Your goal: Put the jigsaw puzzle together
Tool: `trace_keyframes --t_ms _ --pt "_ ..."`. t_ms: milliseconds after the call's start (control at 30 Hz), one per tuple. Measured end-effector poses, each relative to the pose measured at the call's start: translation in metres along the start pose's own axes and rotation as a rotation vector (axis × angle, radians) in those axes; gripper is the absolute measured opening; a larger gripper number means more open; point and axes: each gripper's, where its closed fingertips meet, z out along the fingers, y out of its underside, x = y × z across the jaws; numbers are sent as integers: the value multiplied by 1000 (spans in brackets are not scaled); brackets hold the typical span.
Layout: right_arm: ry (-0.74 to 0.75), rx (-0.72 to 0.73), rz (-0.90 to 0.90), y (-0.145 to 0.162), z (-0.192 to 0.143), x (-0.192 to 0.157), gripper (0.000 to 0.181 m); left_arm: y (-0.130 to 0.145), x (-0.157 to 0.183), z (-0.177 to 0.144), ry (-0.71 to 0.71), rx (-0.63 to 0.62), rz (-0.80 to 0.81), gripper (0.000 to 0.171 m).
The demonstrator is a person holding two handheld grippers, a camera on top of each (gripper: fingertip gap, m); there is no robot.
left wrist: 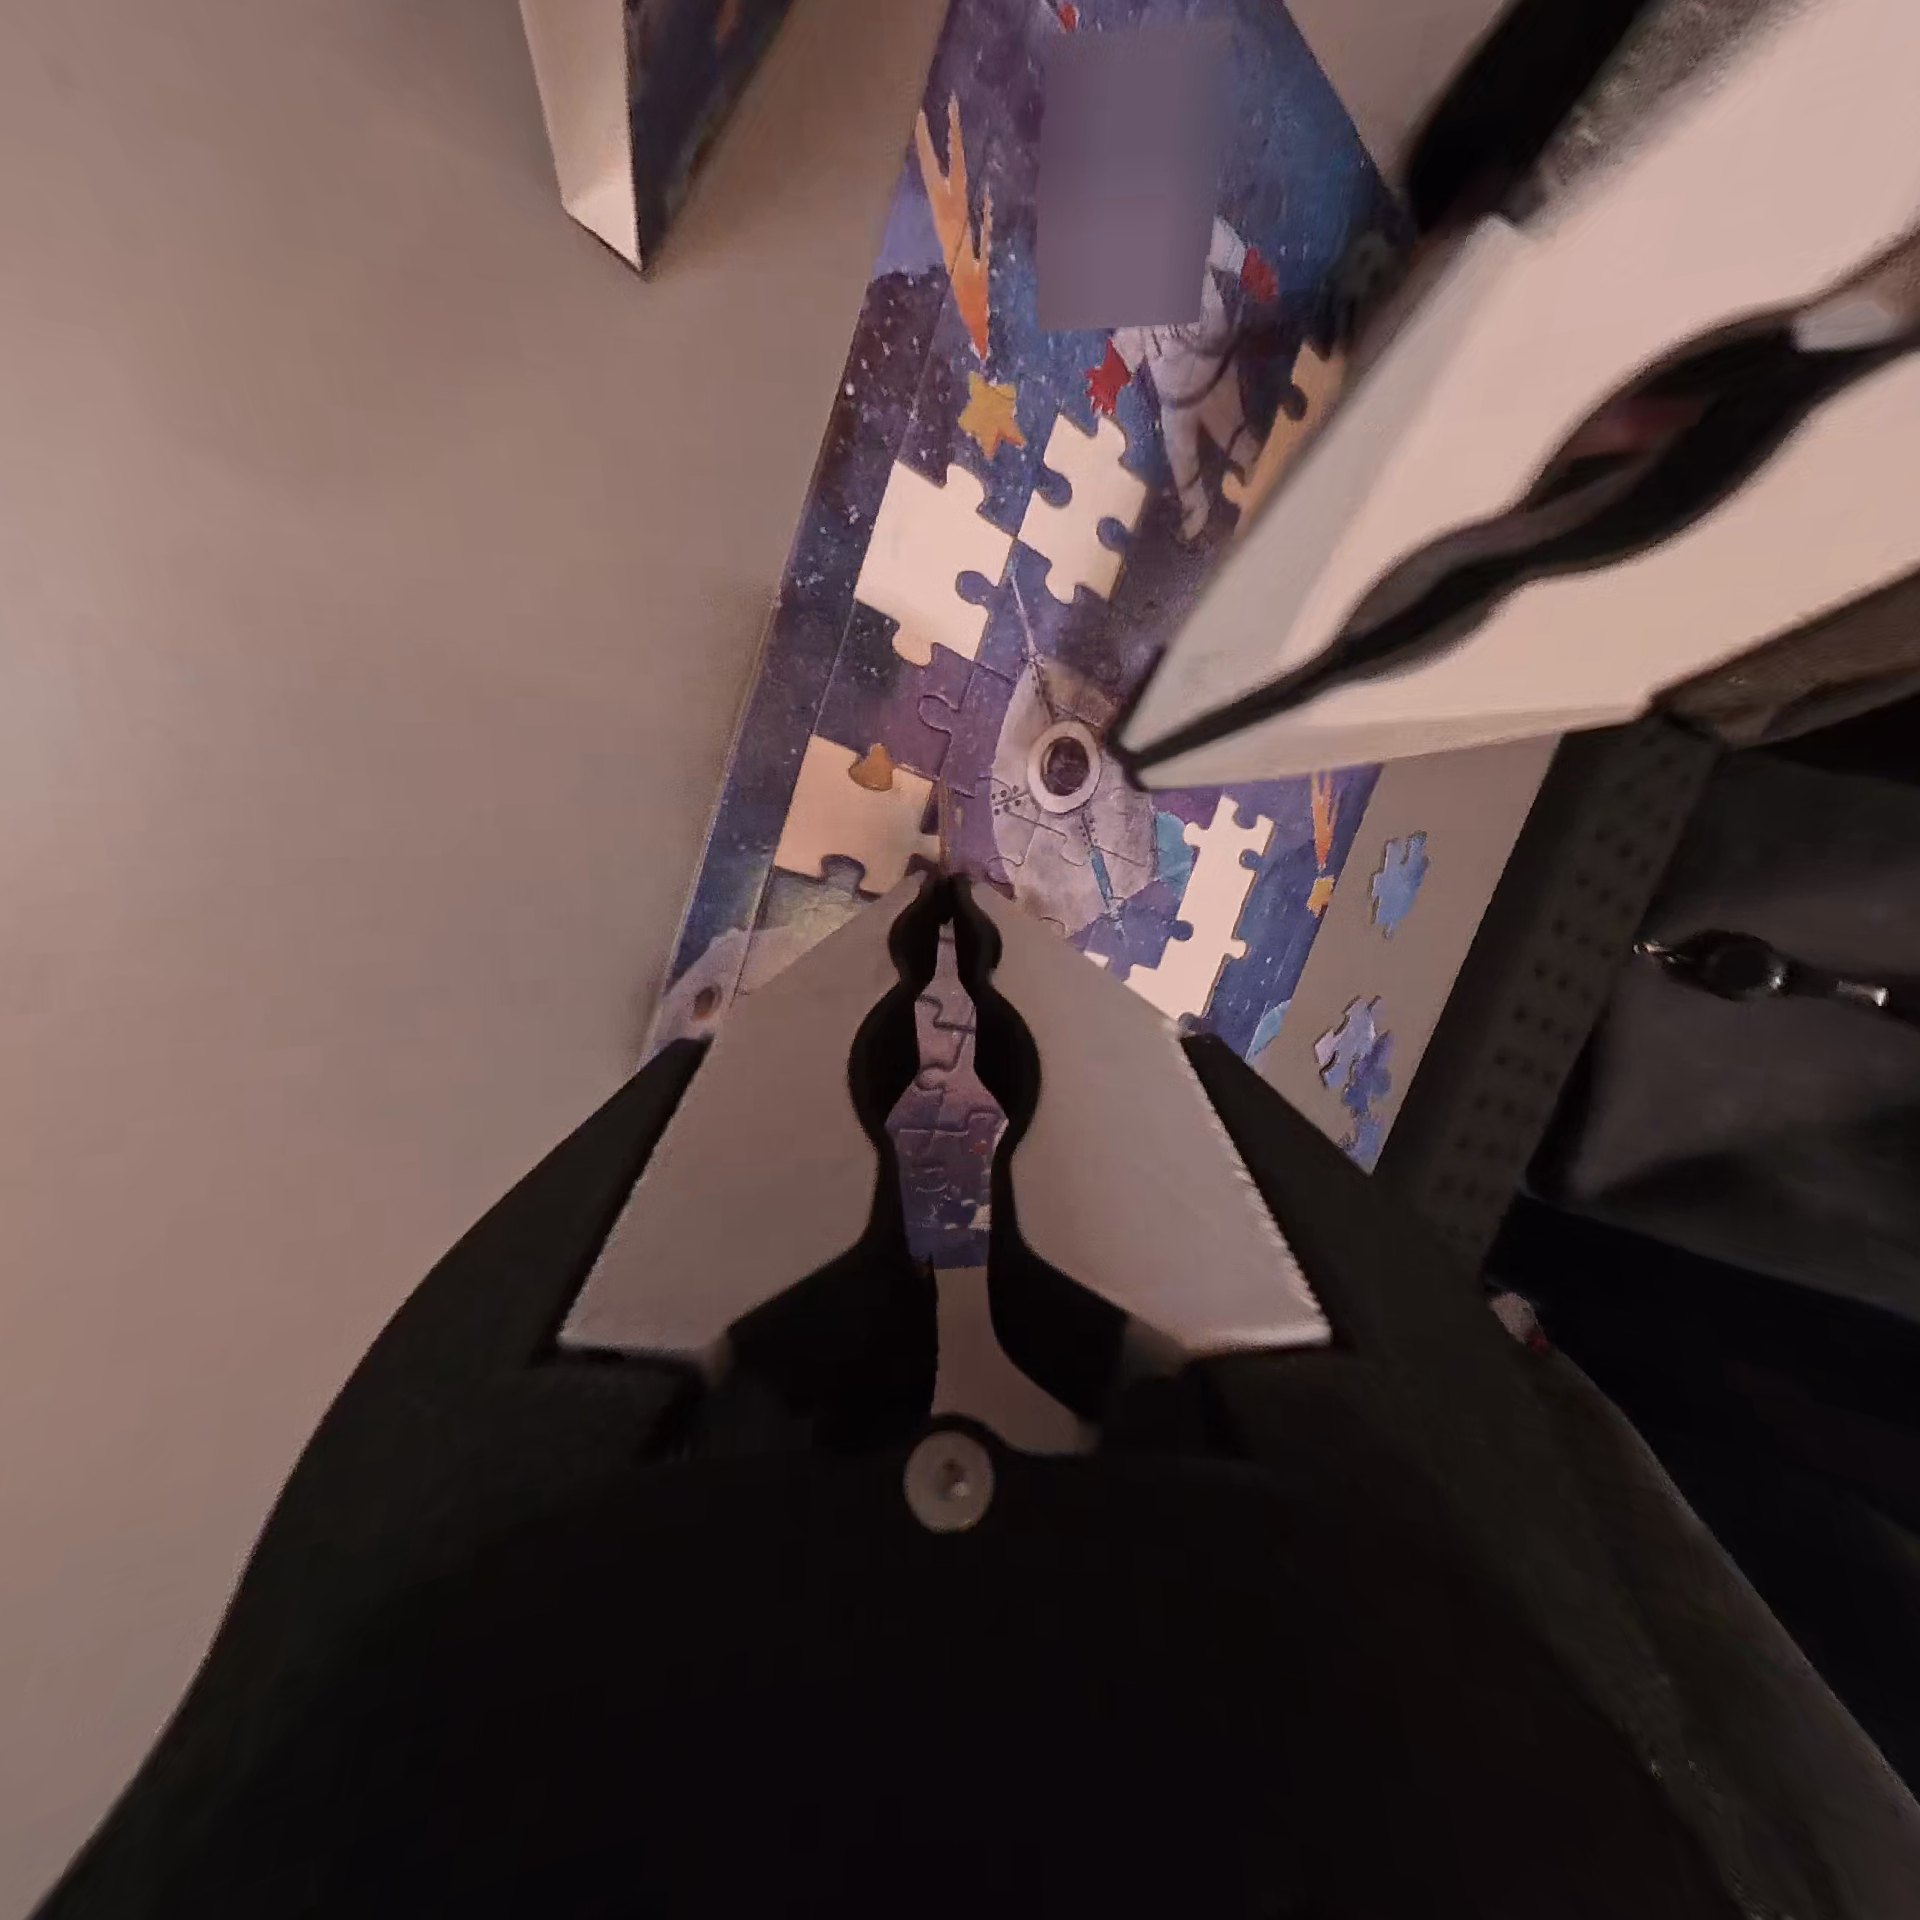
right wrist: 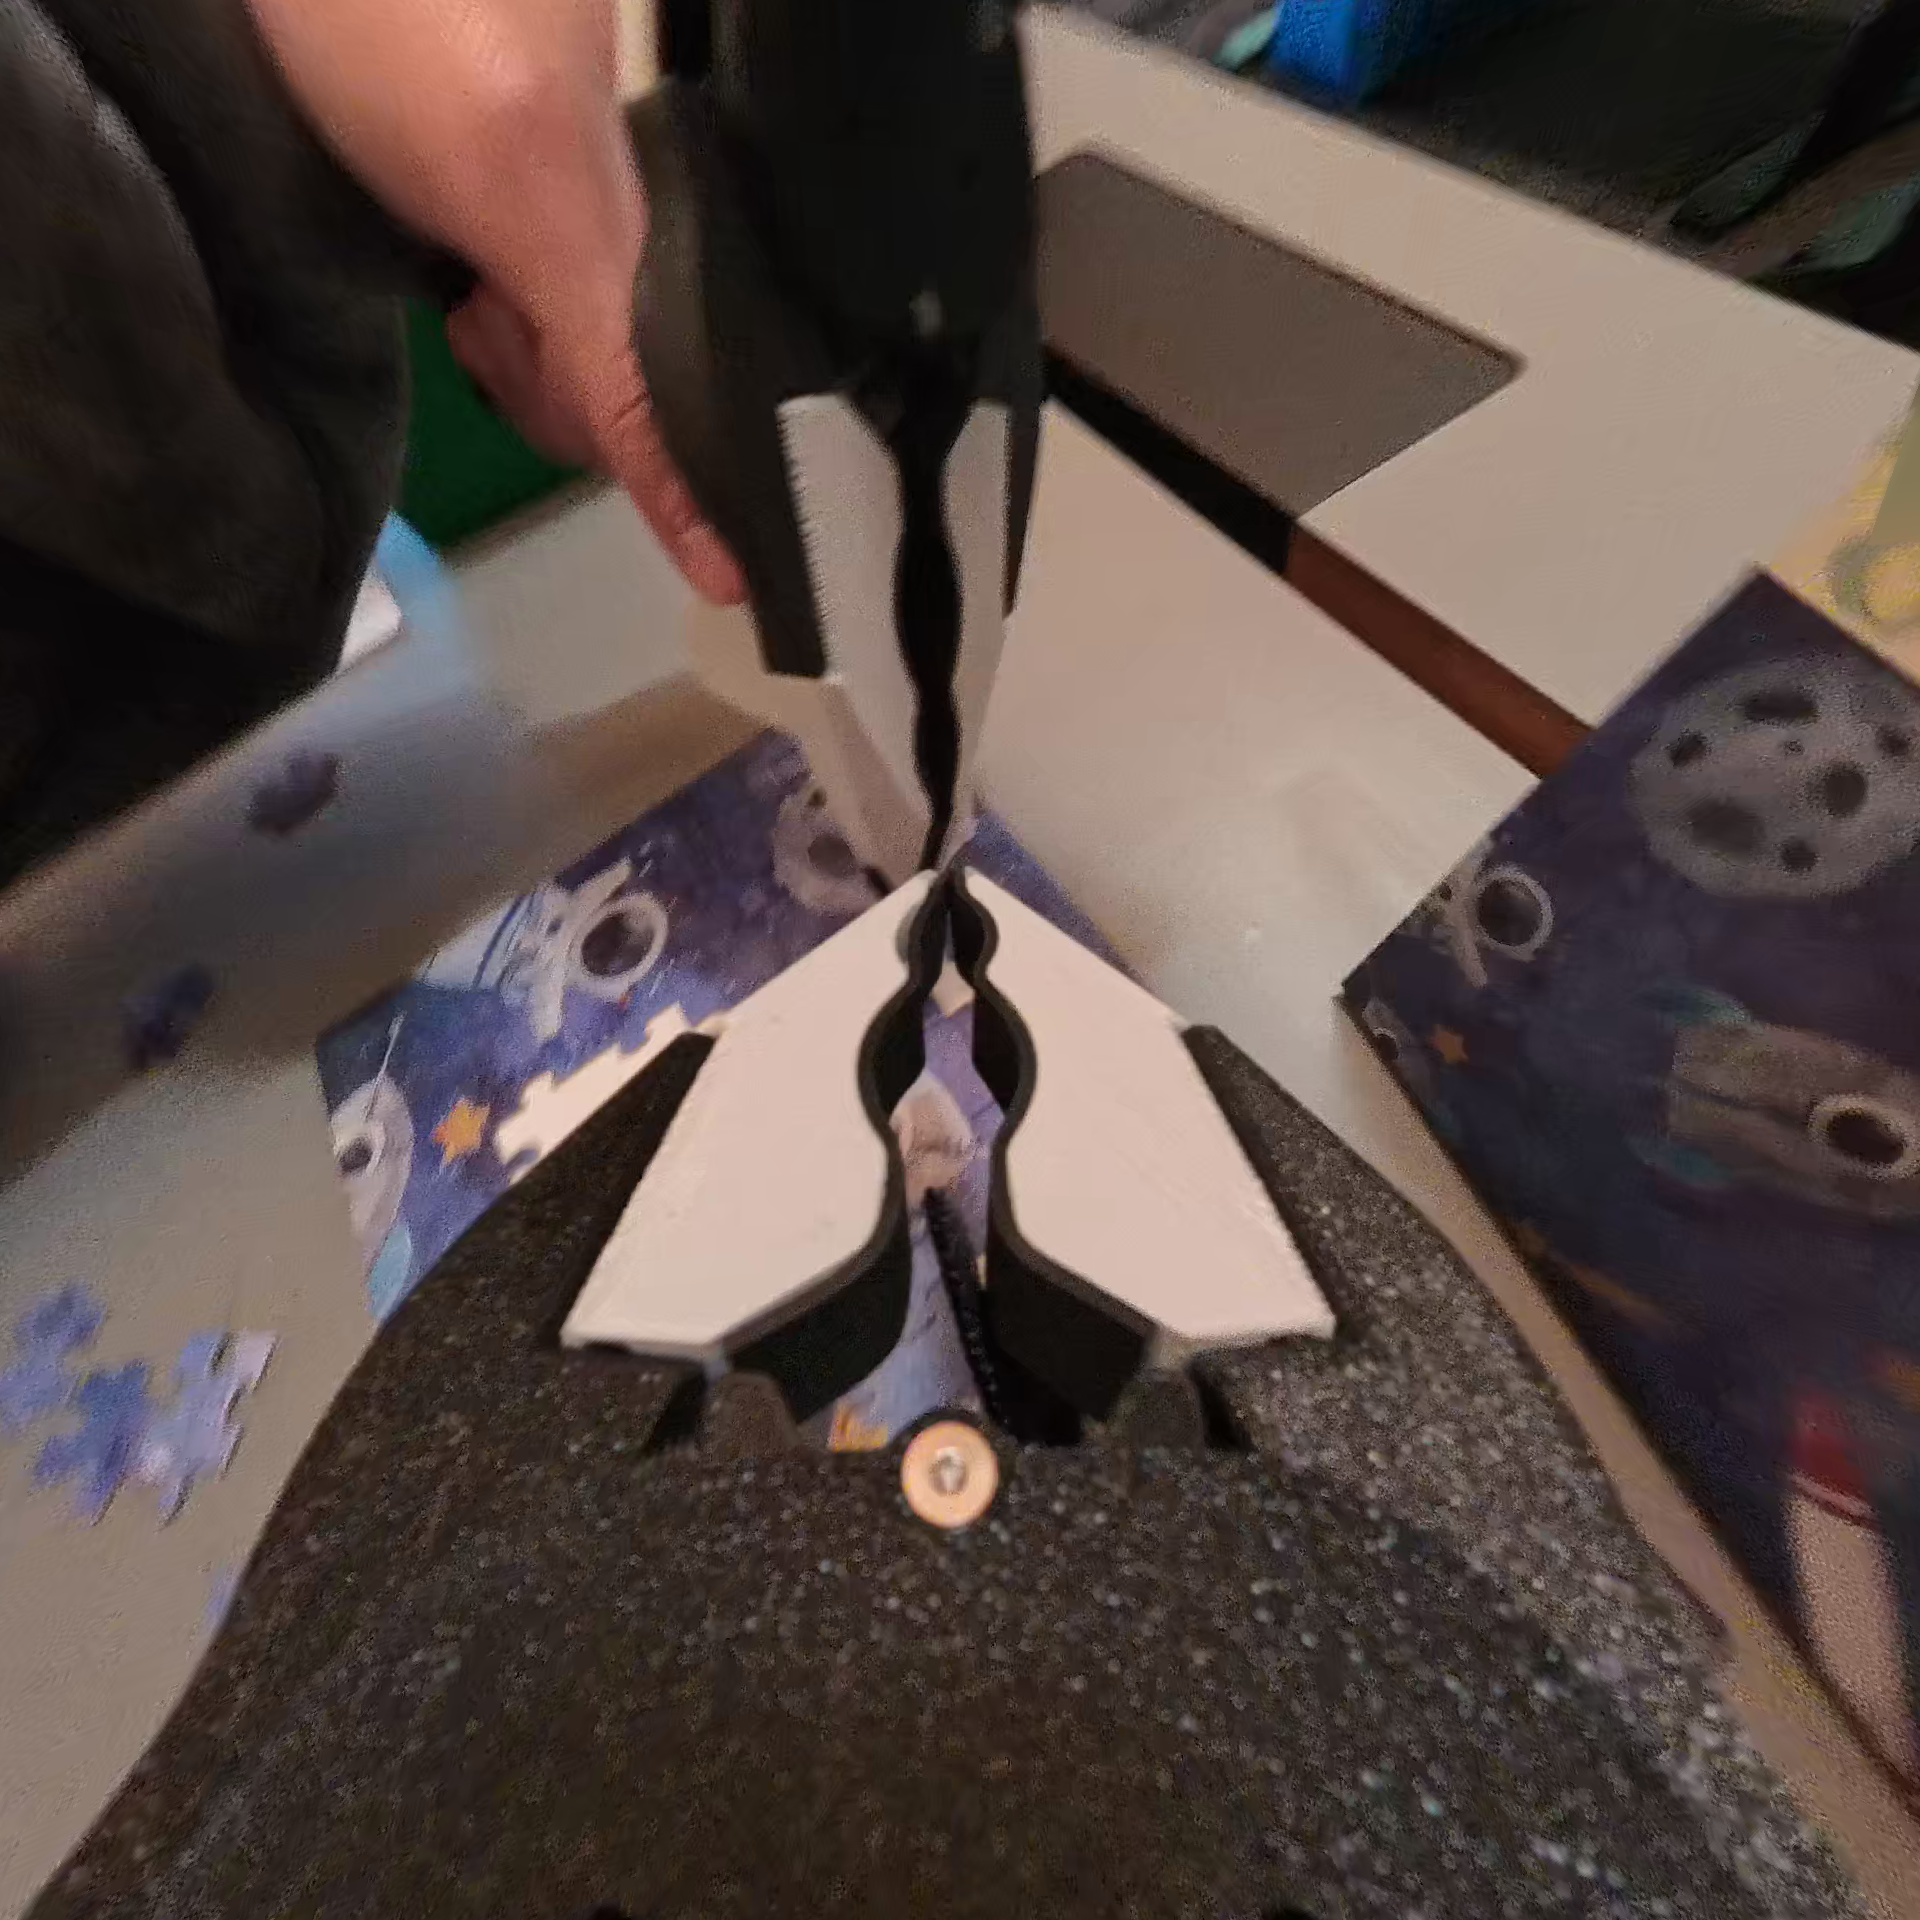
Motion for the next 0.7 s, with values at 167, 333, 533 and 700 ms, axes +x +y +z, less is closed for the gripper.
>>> trace_keyframes --t_ms 167,333,533,700 --pt "26 -9 -36 23 20 8 0 -10 -8 0 63 51 0 2" --pt "67 -126 -126 33 32 5 0 -8 -13 0 91 53 5 2" --pt "85 -184 -239 38 42 -4 0 -2 -20 3 78 53 0 4" --pt "98 -196 -219 37 45 -4 0 -6 -19 4 48 31 23 4"
